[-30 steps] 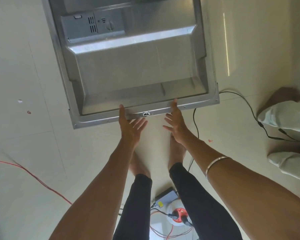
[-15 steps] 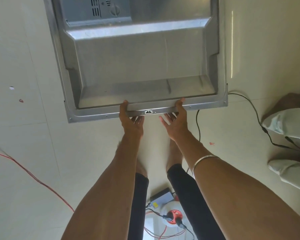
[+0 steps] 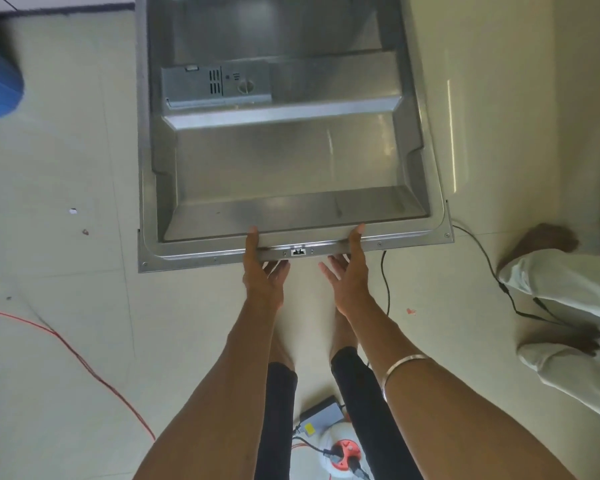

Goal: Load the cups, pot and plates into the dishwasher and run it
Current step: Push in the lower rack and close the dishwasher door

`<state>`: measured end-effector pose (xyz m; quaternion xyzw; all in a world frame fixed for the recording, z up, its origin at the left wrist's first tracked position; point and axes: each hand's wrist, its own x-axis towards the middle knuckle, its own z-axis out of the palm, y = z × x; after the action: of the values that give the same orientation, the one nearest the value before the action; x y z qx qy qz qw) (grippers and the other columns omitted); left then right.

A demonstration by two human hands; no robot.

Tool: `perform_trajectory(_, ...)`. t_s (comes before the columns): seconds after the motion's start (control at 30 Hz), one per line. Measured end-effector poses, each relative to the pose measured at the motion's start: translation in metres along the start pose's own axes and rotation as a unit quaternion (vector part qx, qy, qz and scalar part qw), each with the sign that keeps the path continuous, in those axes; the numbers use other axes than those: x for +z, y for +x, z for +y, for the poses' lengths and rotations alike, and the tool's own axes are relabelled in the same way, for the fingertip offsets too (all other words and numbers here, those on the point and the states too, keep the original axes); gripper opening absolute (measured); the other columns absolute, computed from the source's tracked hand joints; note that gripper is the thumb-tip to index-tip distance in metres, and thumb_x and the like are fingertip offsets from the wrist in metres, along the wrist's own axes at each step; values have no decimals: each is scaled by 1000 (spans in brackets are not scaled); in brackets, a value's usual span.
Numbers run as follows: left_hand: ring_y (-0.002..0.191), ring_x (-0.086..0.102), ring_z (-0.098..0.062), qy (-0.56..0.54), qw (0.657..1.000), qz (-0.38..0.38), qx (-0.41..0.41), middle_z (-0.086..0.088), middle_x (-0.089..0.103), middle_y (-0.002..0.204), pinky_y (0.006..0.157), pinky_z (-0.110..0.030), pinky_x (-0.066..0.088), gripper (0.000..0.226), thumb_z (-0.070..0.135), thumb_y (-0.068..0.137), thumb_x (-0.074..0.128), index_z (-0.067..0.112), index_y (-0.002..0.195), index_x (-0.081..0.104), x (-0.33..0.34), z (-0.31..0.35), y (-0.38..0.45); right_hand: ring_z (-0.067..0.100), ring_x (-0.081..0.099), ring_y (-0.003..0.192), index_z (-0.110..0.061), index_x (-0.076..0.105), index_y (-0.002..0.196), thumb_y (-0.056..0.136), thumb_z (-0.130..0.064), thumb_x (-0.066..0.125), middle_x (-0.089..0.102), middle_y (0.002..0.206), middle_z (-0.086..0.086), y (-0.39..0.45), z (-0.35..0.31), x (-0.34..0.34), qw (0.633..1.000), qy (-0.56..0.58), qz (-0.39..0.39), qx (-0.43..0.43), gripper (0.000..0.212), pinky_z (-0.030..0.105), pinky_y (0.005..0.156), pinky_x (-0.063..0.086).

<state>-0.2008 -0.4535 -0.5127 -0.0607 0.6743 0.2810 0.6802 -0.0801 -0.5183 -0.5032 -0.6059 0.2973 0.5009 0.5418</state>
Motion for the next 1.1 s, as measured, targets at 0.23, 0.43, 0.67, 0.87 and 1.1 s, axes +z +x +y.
perform_trajectory(0.23, 105, 67, -33, 60, 997, -19, 50, -12, 70, 108, 101, -48, 51, 59, 62, 71, 76, 16, 105, 64, 13, 26, -69, 20, 65, 105, -14, 59, 119, 91, -57, 55, 67, 117, 5, -60, -19, 0, 985, -141, 32, -98, 52, 33, 66, 60)
perform_trajectory(0.43, 80, 67, -22, 63, 993, 53, 87, -9, 69, 87, 80, -33, 60, 65, 73, 69, 71, 14, 93, 63, 41, 48, -124, 11, 67, 76, -24, 70, 85, 101, -58, 26, 73, 81, -9, -114, -42, 6, 853, -361, 191, -323, 58, 31, 73, 54)
perform_trajectory(0.67, 69, 72, -16, 111, 967, 117, 199, 2, 73, 76, 76, -34, 62, 57, 79, 68, 66, 24, 82, 65, 69, 73, -172, 13, 53, 109, -15, 64, 111, 92, -10, 58, 59, 116, -1, -157, -87, 38, 698, -372, 130, -598, 21, 9, 91, 40)
perform_trajectory(0.87, 57, 71, -9, 108, 951, 135, 256, 2, 74, 83, 67, -30, 62, 66, 74, 69, 70, 16, 100, 64, 97, 102, -212, 22, 37, 142, -2, 58, 131, 100, -14, 51, 54, 141, 8, -169, -134, 64, 587, -434, 8, -683, 34, 36, 116, 35)
perform_trajectory(1.1, 54, 69, -17, 57, 915, 104, 386, 0, 73, 77, 62, -44, 62, 29, 46, 94, 60, 17, 95, 64, 143, 145, -247, 27, 13, 152, -4, 35, 150, 102, -19, 39, 29, 159, 10, -190, -199, 124, 455, -512, 47, -727, 50, 43, 124, 10)
